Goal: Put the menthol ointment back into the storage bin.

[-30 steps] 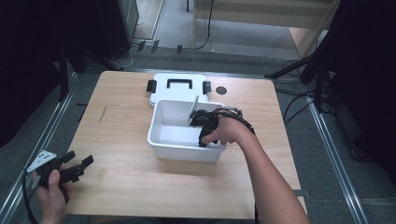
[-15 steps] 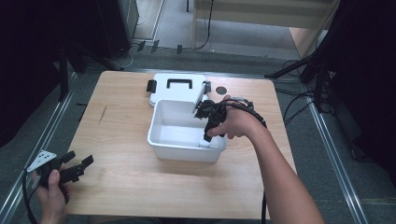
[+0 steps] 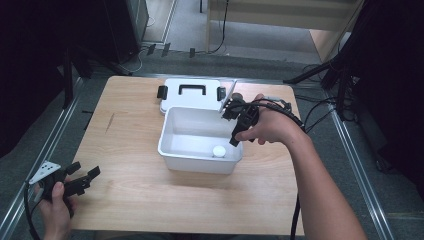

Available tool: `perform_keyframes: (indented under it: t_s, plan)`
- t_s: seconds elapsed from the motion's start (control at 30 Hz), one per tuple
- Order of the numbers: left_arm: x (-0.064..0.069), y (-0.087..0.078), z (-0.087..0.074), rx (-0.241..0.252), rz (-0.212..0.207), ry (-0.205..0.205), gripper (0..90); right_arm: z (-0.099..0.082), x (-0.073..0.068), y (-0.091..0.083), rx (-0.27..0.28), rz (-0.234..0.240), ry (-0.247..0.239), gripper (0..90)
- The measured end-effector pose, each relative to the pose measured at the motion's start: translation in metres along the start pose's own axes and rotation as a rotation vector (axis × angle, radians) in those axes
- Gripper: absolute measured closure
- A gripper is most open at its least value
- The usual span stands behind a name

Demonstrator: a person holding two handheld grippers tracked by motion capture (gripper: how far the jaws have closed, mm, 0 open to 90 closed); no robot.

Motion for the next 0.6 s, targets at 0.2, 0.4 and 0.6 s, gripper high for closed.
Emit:
perform_keyframes:
  t_s: [0.2, 0.4, 0.6]
  plan:
    - [0.0, 0.0, 0.0, -0.001, 0.0, 0.0, 14.5, -0.013, 0.007, -0.004, -0.002, -0.007, 0.023, 42.6]
    - [0.0, 0.0, 0.0, -0.002, 0.001, 0.0, 14.5, -0.025, 0.013, -0.005, -0.014, -0.017, 0.041, 41.5]
    - [0.0, 0.0, 0.0, -0.003, 0.002, 0.001, 14.5, -0.038, 0.019, -0.002, -0.016, -0.014, 0.06, 41.1]
Point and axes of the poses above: each handheld gripper's, and its own axes: y roughly forward along the jaws, z roughly out of its top, x roughly to its right, the point moved 8 cm from there along y, roughly forward along the jaws, and after that the axes turned 4 degrees about -x, right-handed, at the moved point
